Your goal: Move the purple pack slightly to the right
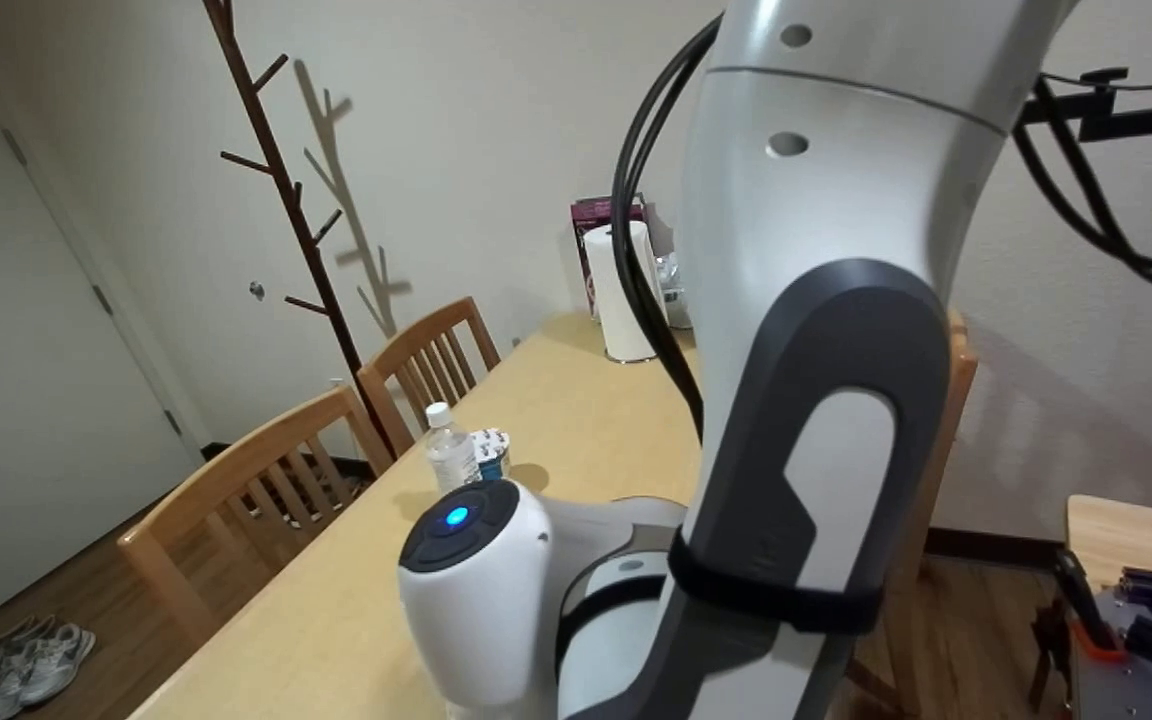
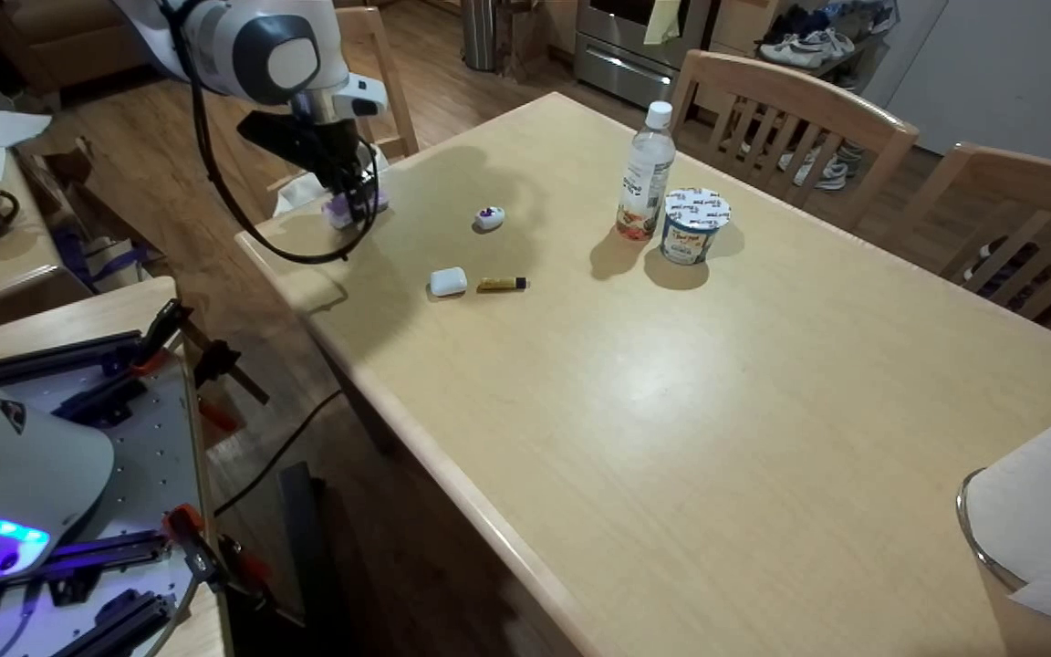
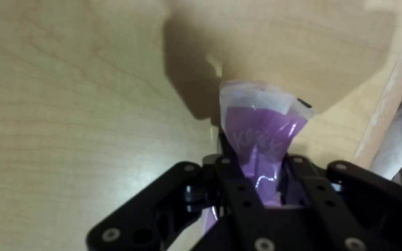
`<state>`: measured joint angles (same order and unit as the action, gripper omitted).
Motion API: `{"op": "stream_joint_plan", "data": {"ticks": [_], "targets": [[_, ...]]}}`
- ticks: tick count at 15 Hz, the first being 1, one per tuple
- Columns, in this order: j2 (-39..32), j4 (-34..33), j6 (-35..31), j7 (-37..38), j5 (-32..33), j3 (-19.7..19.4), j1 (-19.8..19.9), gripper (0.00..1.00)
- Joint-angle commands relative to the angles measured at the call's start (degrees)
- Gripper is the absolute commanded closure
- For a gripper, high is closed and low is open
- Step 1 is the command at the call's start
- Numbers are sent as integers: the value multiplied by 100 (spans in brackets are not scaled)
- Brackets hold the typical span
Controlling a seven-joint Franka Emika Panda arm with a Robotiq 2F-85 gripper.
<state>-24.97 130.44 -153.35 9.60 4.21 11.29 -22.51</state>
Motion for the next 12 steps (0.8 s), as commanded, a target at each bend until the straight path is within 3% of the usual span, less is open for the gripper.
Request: {"op": "stream_joint_plan", "data": {"ticks": [1,6,11,12], "targets": [[628,184,1051,-593,138,132,197,94],[1250,224,2655,-2050,-162,466,548,92],[1531,461,2963,-3980,-613,628,890,91],[1301,255,2859,-3258,-366,549,724,93]]}}
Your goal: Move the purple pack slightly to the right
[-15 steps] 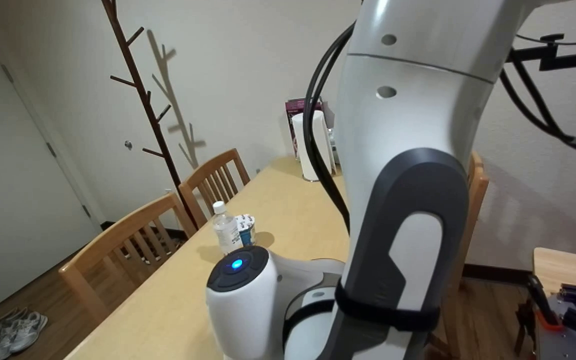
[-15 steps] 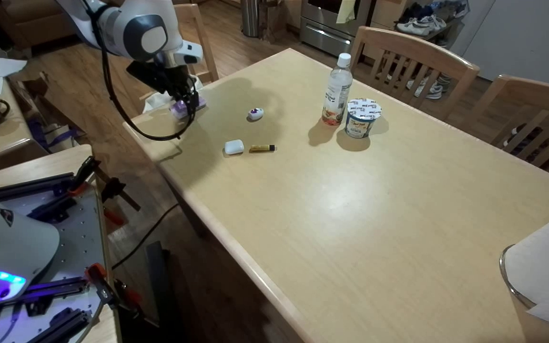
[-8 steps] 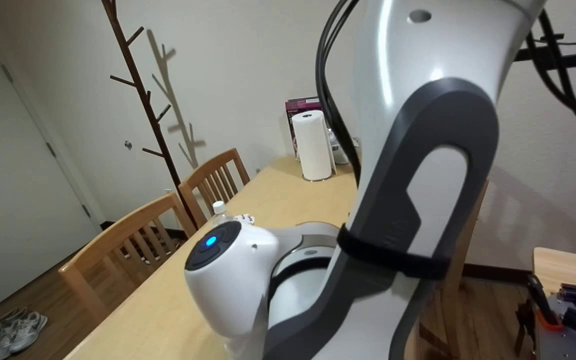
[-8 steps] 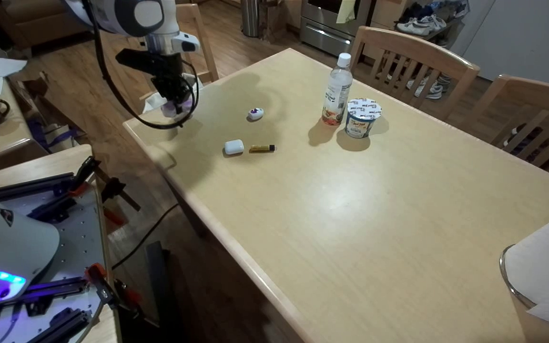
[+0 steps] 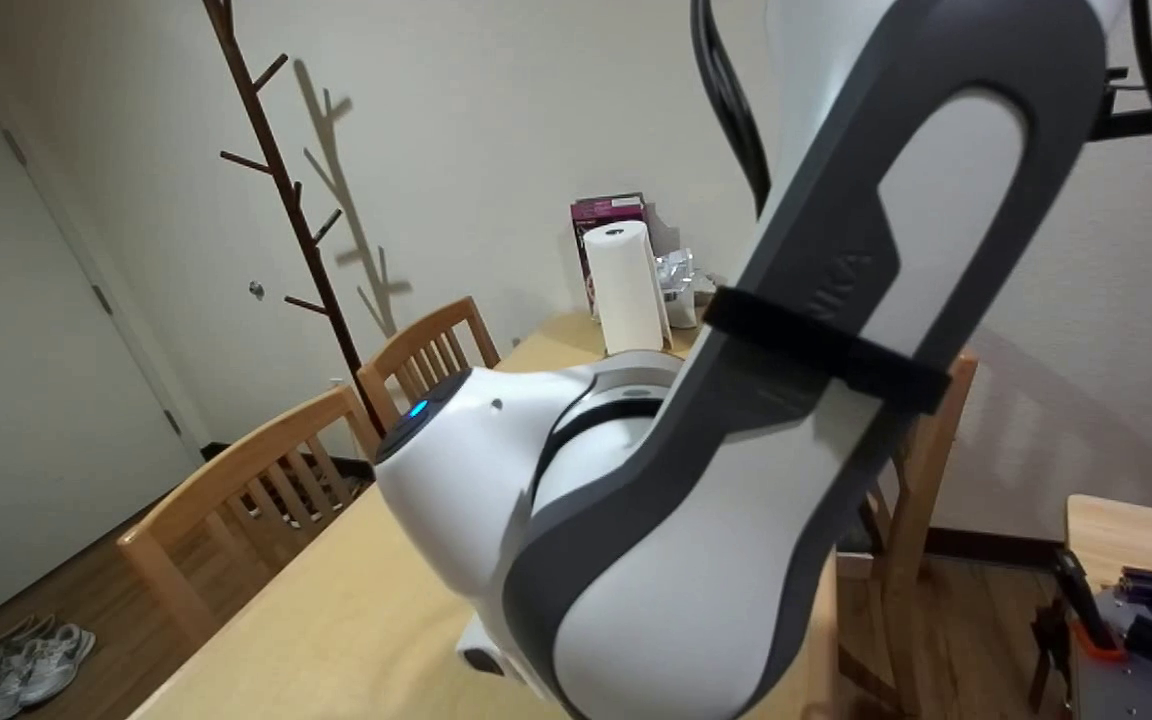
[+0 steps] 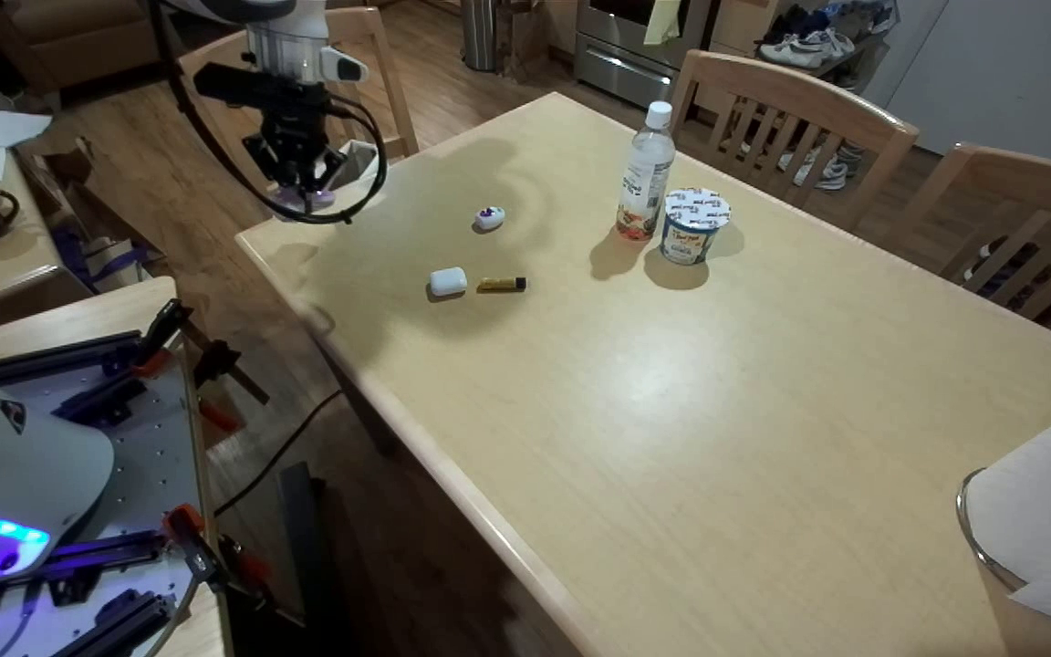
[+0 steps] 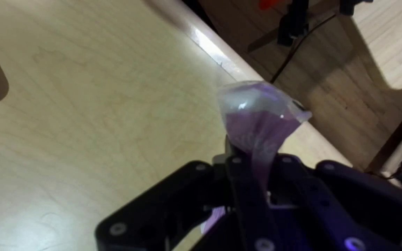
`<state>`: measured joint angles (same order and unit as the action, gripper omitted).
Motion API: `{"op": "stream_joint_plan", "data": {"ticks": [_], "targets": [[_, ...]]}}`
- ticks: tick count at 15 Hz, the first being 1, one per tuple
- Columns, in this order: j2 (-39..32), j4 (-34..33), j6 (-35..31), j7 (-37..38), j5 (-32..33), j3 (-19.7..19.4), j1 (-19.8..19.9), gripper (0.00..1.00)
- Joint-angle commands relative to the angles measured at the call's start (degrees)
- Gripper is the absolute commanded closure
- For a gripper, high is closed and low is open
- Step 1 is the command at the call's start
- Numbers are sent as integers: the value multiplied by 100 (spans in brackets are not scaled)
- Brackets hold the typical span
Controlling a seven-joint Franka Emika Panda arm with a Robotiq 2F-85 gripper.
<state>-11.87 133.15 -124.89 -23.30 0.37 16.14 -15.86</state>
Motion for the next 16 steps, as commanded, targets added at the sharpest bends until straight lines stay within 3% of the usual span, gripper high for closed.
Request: {"op": "stream_joint_plan", "data": {"ticks": [1,3,6,12,13,14,16], "targets": [[0,5,16,-69,2,60,88,87],[-10,-4,16,-63,4,60,90,93],[60,110,2,-1172,325,96,185,92],[262,460,260,-2592,1056,21,306,92],[280,494,174,-2723,1052,13,324,93],[28,273,216,-2307,931,1,254,87],[61,326,216,-2515,943,-14,269,87]]}}
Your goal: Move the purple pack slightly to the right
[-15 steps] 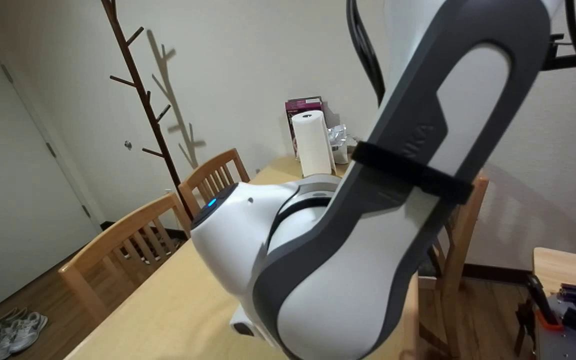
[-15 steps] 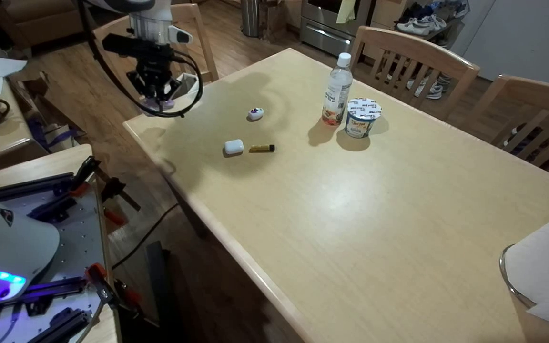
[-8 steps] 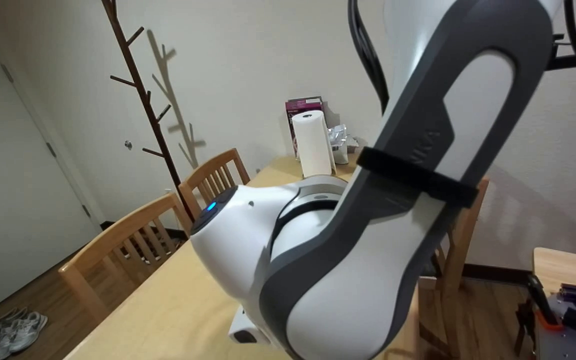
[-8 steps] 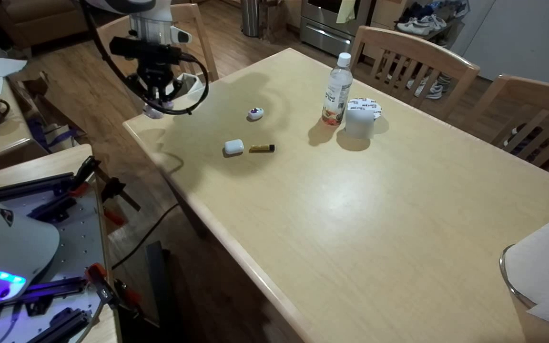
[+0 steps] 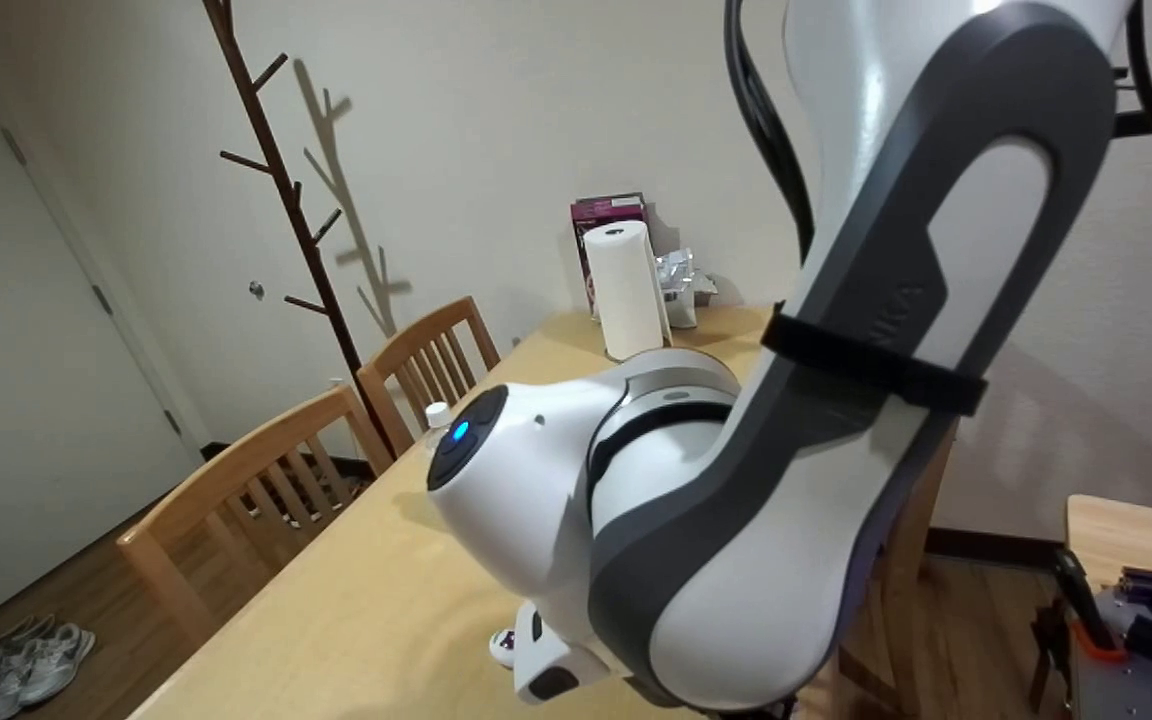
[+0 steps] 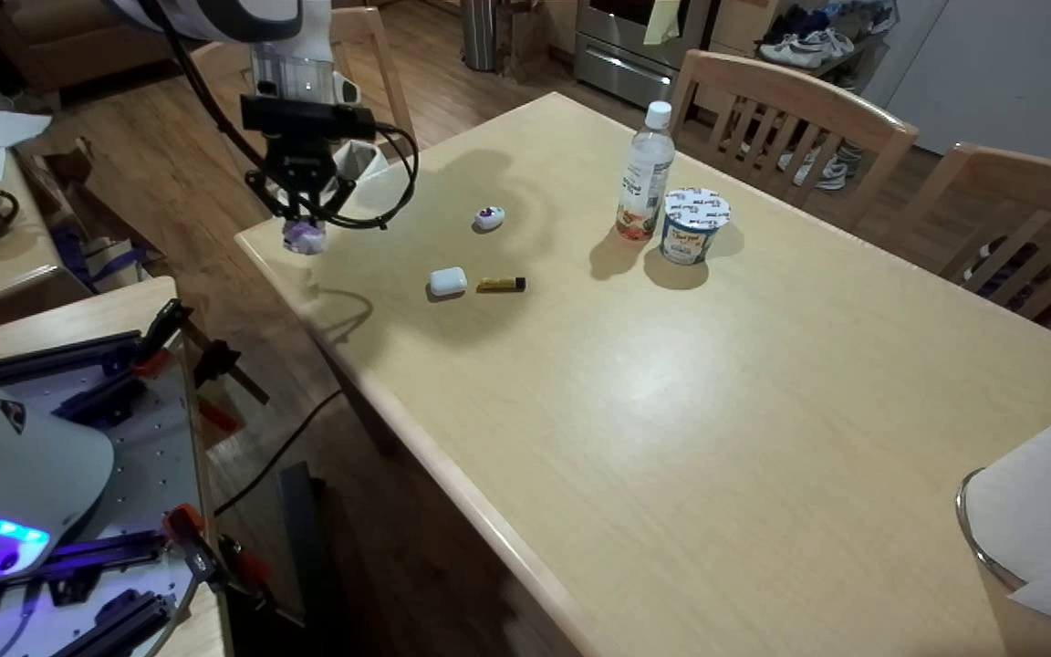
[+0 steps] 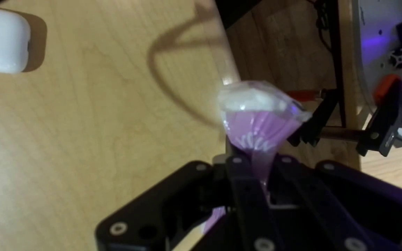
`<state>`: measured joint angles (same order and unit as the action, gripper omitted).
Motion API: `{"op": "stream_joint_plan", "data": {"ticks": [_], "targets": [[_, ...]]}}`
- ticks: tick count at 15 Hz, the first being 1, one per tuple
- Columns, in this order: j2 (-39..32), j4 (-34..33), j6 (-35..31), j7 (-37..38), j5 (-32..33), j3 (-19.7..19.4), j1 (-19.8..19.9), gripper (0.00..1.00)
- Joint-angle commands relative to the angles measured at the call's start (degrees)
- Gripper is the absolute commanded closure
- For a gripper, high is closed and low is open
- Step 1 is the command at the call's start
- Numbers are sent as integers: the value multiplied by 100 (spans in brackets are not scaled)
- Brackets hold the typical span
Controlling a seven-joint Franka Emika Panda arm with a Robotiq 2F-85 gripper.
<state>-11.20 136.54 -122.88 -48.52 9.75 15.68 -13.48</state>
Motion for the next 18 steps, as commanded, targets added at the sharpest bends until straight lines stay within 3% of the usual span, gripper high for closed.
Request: {"op": "stream_joint_plan", "data": {"ticks": [1,5,10,12,13,14,16,17,18], "targets": [[5,-6,15,-35,4,32,30,92],[514,635,-1021,-487,-161,-71,290,91],[1524,2005,-2432,-782,-428,-364,560,92],[1753,2301,-2418,-1000,-432,-543,526,92],[1301,1847,-2233,-635,-242,-539,435,93],[1409,1963,-2233,-654,-238,-590,428,87],[1406,1939,-2231,-654,-238,-595,419,87],[1379,1910,-2231,-654,-239,-588,409,93],[1288,1886,-2433,-1125,-268,-631,413,93]]}}
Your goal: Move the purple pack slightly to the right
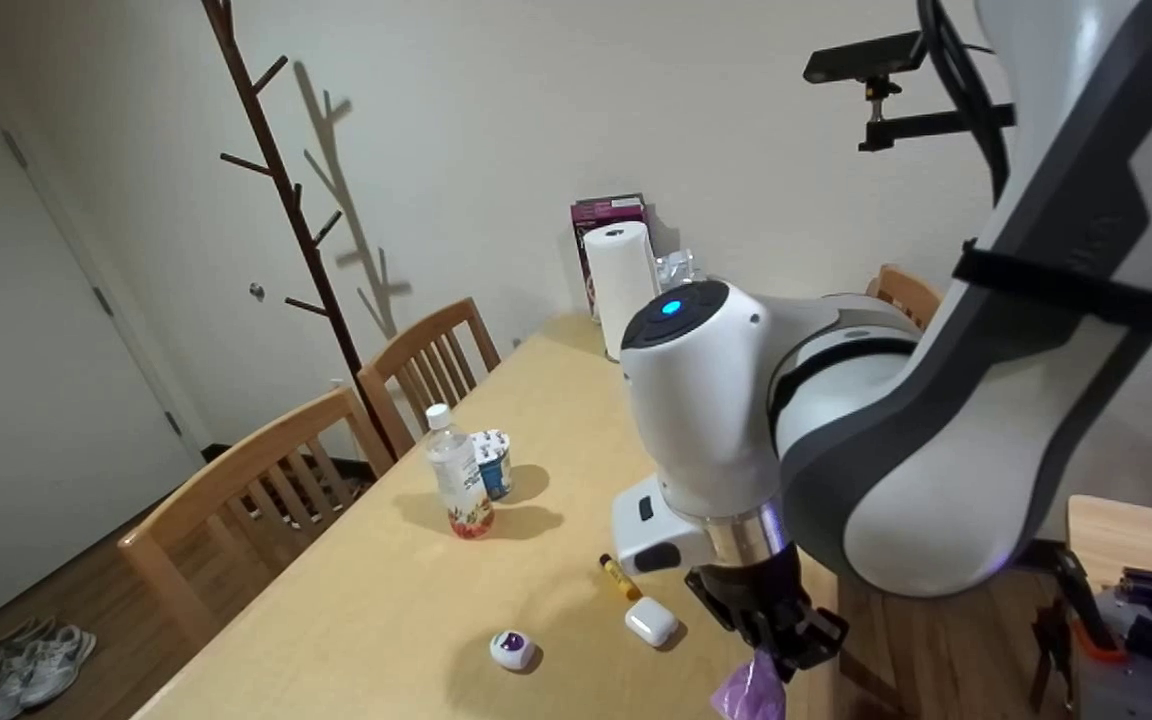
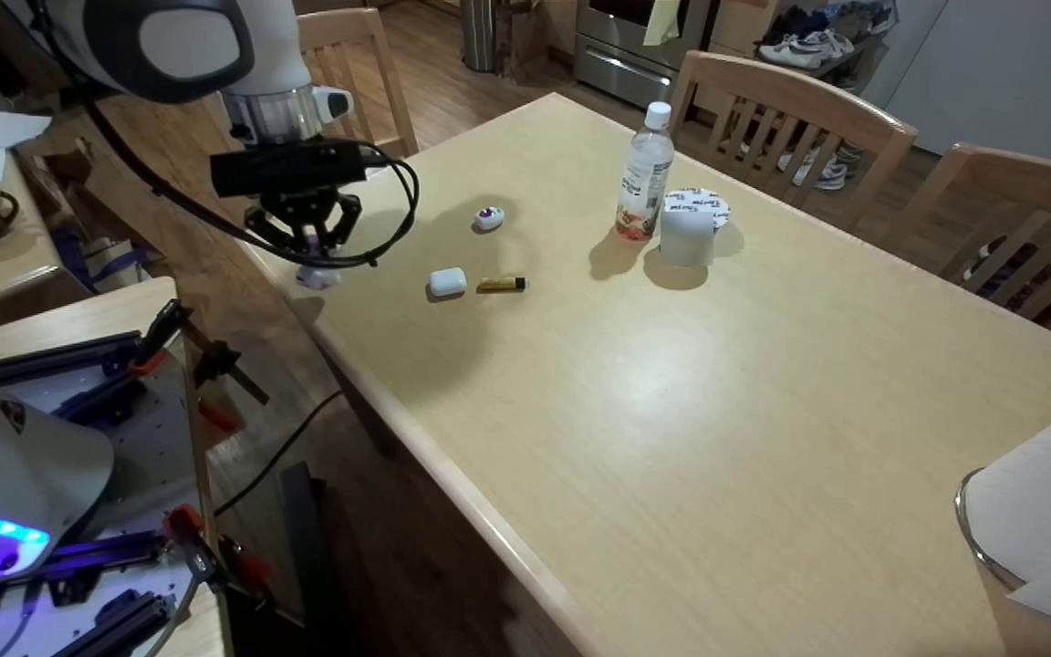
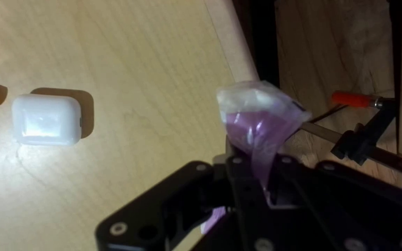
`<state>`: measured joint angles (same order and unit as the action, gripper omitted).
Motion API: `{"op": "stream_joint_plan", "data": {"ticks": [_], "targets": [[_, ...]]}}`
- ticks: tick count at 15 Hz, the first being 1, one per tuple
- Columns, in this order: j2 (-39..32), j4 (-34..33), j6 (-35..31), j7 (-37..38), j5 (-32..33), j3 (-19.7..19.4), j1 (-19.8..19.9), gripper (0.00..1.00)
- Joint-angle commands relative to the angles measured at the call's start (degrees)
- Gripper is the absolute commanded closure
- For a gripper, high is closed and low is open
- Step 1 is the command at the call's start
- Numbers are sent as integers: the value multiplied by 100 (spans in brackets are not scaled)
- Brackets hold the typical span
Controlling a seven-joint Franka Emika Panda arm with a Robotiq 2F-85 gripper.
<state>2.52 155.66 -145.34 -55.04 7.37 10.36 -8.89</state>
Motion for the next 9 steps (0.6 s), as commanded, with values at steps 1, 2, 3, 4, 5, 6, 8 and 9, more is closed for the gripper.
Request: {"op": "stream_joint_plan", "data": {"ticks": [1,2,3,4,5,6,8,9], "targets": [[-137,-11,-302,-1218,-348,-157,-69,92],[-207,-10,-414,-1536,-375,-198,-47,92],[-292,-28,-451,-1940,-513,-217,-45,92],[-389,-28,-479,-2346,-625,-253,-12,92],[-407,9,-494,-2745,-755,-298,44,92],[-413,44,-501,-3136,-937,-335,98,92],[-352,-5,-291,-2767,-806,-298,73,93],[-378,-6,-289,-2883,-844,-329,114,87]]}}
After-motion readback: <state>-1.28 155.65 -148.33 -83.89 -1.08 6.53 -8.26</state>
